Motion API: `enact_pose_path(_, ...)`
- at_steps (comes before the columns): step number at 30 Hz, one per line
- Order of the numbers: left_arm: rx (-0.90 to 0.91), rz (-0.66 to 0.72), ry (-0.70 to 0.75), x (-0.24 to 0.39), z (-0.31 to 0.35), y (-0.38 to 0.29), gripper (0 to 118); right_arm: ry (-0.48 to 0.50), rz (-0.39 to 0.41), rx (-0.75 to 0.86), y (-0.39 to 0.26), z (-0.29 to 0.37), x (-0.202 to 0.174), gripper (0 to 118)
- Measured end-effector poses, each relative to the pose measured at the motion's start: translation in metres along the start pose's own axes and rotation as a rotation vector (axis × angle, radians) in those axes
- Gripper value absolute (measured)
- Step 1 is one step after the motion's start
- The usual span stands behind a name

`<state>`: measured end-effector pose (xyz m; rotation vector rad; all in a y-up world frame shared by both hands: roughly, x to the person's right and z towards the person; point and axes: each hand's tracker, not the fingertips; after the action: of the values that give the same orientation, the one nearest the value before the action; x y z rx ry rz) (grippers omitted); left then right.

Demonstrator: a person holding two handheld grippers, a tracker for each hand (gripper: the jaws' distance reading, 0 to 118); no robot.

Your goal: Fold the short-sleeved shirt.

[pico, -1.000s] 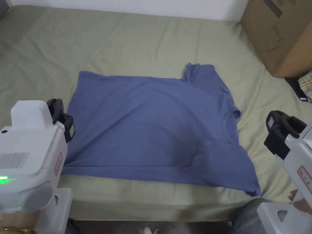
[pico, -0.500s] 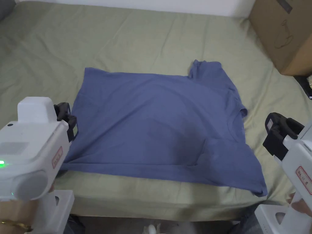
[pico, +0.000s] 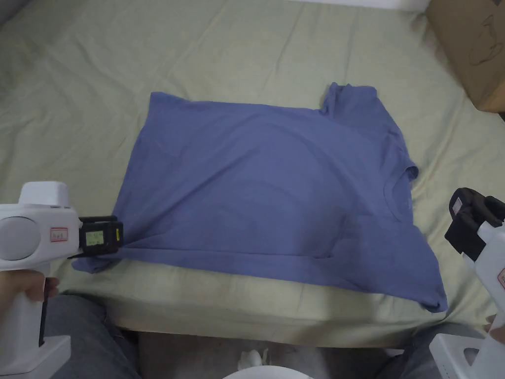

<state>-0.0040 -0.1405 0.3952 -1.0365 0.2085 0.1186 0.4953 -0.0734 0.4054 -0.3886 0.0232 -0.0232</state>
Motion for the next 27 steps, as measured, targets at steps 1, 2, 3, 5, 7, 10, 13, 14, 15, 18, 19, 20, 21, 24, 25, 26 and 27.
enact_pose_path(1, -0.050, -0.007, 0.017, -0.001, -0.008, -0.002, 118, 0.000, 0.001, -0.003, 0.000, 0.000, 0.000, 0)
enact_pose_path(2, -0.102, -0.017, 0.030, -0.002, -0.016, -0.004, 118, -0.002, 0.001, -0.005, 0.000, 0.000, 0.001, 0)
enact_pose_path(3, -0.127, -0.024, 0.037, 0.001, -0.019, -0.005, 118, -0.004, 0.003, -0.008, 0.000, 0.000, 0.001, 0)
enact_pose_path(5, -0.136, -0.041, 0.044, 0.002, -0.028, -0.008, 111, -0.008, 0.010, -0.011, 0.000, 0.000, 0.001, 0)
enact_pose_path(7, -0.147, -0.051, 0.040, 0.006, -0.030, -0.010, 90, -0.016, 0.011, -0.014, -0.001, 0.000, 0.002, 0)
enact_pose_path(10, -0.198, -0.056, 0.026, 0.010, -0.038, -0.014, 37, -0.027, -0.007, -0.020, -0.002, -0.001, 0.005, 0)
enact_pose_path(13, -0.136, 0.023, -0.024, 0.010, -0.037, -0.019, 4, -0.037, -0.029, -0.028, -0.005, 0.000, 0.009, 0)
enact_pose_path(14, -0.148, 0.018, -0.022, 0.011, -0.036, -0.021, 2, -0.041, -0.031, -0.036, -0.006, -0.001, 0.011, 0)
enact_pose_path(15, -0.141, 0.016, -0.026, 0.010, -0.033, -0.021, 1, -0.045, -0.031, -0.041, -0.007, -0.001, 0.013, 0)
enact_pose_path(18, -0.049, 0.028, -0.009, 0.009, -0.023, -0.023, 0, -0.053, -0.036, -0.063, -0.008, -0.003, 0.019, 0)
enact_pose_path(19, -0.022, 0.063, -0.023, 0.005, -0.019, -0.021, 0, -0.055, -0.042, -0.076, -0.008, -0.004, 0.022, 0)
enact_pose_path(20, 0.011, 0.106, -0.038, 0.003, -0.012, -0.019, 0, -0.056, -0.047, -0.093, -0.008, -0.006, 0.025, 0)
enact_pose_path(21, 0.046, 0.123, -0.050, 0.002, -0.007, -0.018, 0, -0.052, -0.060, -0.148, -0.008, -0.010, 0.029, 0)
enact_pose_path(24, 0.116, 0.154, -0.065, 0.002, 0.007, -0.012, 0, -0.022, -0.108, -0.288, -0.010, -0.028, 0.046, 18)
enact_pose_path(25, 0.128, 0.158, -0.070, 0.004, 0.011, -0.010, 0, -0.012, -0.121, -0.366, -0.011, -0.036, 0.052, 42)
enact_pose_path(26, 0.138, 0.163, -0.075, 0.005, 0.014, -0.009, 0, -0.016, -0.134, -0.398, -0.015, -0.043, 0.058, 42)
enact_pose_path(27, 0.147, 0.169, -0.081, 0.004, 0.013, -0.006, 0, -0.008, -0.135, -0.446, -0.020, -0.050, 0.062, 52)
